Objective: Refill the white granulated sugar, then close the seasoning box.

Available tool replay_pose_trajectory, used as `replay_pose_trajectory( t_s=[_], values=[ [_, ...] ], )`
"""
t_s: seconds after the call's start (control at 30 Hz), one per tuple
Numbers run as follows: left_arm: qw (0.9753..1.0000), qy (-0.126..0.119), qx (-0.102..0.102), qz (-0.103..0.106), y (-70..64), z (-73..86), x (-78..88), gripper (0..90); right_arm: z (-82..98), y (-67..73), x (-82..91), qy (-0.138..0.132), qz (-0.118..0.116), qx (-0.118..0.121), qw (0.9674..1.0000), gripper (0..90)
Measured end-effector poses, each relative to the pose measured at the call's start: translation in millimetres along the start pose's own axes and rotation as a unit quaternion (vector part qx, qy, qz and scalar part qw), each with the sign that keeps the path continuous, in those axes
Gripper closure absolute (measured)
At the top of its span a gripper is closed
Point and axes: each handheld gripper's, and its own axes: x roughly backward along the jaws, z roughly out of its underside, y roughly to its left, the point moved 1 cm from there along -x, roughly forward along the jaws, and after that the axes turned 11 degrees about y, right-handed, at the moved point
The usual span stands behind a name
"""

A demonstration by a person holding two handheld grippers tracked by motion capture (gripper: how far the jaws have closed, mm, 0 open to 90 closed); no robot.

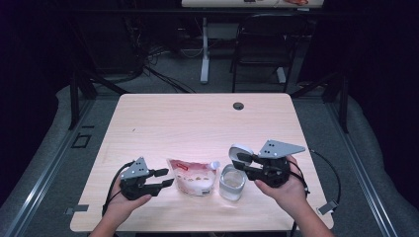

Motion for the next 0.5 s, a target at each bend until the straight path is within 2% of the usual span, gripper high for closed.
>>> replay_pose_trajectory(
  t_s=[0.17,0.27,0.5],
  values=[
    [1.0,0.0,-0.001,0.001,0.0,0.3,-0.4,56.6,-18.2,2.7,3.5,0.02,0.01,0.039,0.999,69.1],
    [1.0,0.002,-0.002,0.001,-0.6,0.4,-1.6,56.6,-28.7,5.2,4.7,0.032,0.009,0.058,0.9978,69.1],
    [1.0,0.003,0.0,0.001,-1.0,4.2,-1.2,56.5,-49.2,10.9,1.8,0.063,0.0,0.087,0.9943,68.7]
  ],
)
